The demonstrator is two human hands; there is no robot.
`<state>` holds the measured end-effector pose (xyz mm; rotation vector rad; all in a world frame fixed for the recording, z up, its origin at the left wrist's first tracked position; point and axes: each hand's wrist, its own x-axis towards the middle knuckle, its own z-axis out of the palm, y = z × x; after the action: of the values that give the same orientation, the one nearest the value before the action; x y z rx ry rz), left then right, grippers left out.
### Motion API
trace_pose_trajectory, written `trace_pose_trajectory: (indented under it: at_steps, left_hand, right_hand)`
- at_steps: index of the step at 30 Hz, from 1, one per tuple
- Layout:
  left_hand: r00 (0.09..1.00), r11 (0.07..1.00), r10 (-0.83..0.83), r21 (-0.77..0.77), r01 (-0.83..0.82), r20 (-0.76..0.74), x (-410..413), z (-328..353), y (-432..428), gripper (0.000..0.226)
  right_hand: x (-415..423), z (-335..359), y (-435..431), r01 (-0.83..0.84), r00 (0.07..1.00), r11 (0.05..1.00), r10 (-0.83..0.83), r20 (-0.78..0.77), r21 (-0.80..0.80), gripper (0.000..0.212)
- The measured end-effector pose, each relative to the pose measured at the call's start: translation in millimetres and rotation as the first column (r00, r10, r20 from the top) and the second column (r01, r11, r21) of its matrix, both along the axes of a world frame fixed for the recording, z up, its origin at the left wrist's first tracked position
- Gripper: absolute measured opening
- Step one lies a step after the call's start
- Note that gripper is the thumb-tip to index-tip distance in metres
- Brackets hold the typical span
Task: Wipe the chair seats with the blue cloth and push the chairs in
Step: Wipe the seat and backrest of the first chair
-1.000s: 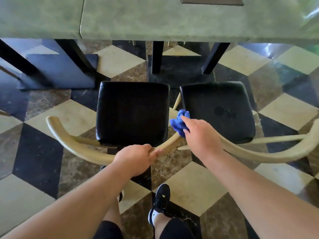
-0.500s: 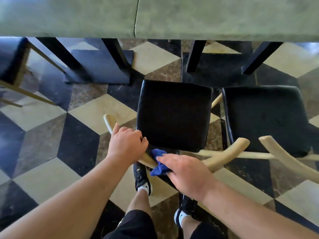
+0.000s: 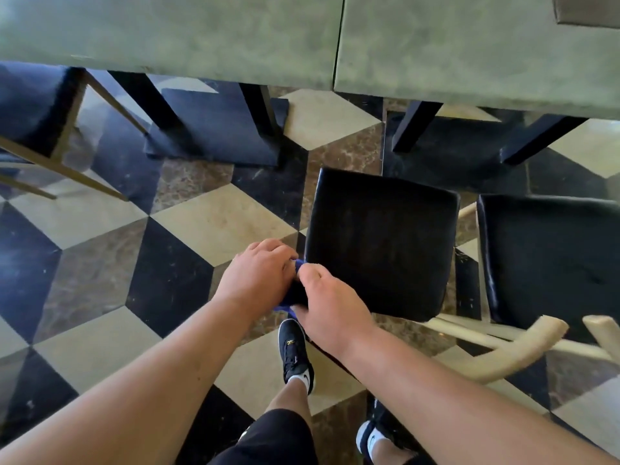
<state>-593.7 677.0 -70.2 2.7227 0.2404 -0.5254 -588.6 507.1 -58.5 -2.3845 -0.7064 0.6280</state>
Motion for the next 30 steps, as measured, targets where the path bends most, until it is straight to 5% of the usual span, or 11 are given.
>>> trace_pose_trajectory:
  at_steps: [6,11,16,20,23,26,30]
  left_hand:
    - [0.994,0.978,0.011,0.209,0.013,-0.113,-3,-12,-38,0.040]
    - [0.947,0.915,-0.155,0.321,0.246,-0.283,-9,-16,-95,0.057]
    - [0.844,0.943,-0.273,0.048,0.330,-0.461,-18,-12,-192,0.051]
    - [0.764,0.866,-0.485,-0.116,0.486,-0.425,-19,-6,-266,0.035]
    - [0.795,0.922,-0.381,-0.129,0.365,-0.472,-17,-5,-302,0.027]
    - [0.785,0.977,-0.212,-0.138,0.162,-0.582,-9,-8,-313,0.060]
    - [0.692,0.967,-0.241,-0.226,0.115,-0.680,8,-17,-306,0.077]
  right_hand:
    - [-15,16,-57,-0.118,0.992,0.989,0.113,-0.060,-0.090,0.024]
    - [-25,28,-143,-0.210,0.975,0.971,0.200,-0.094,-0.118,0.023]
    - [-13,33,-242,-0.232,0.972,0.954,0.219,-0.089,-0.187,0.015]
    - [18,36,-300,-0.184,0.982,0.936,0.163,-0.096,-0.300,0.028]
    - [46,39,-322,-0.177,0.984,0.882,0.151,-0.093,-0.437,0.034]
    - [73,36,-321,-0.158,0.987,0.792,0.118,-0.105,-0.589,0.020]
    - [99,8,-289,-0.271,0.962,0.598,0.132,-0.241,-0.754,0.005]
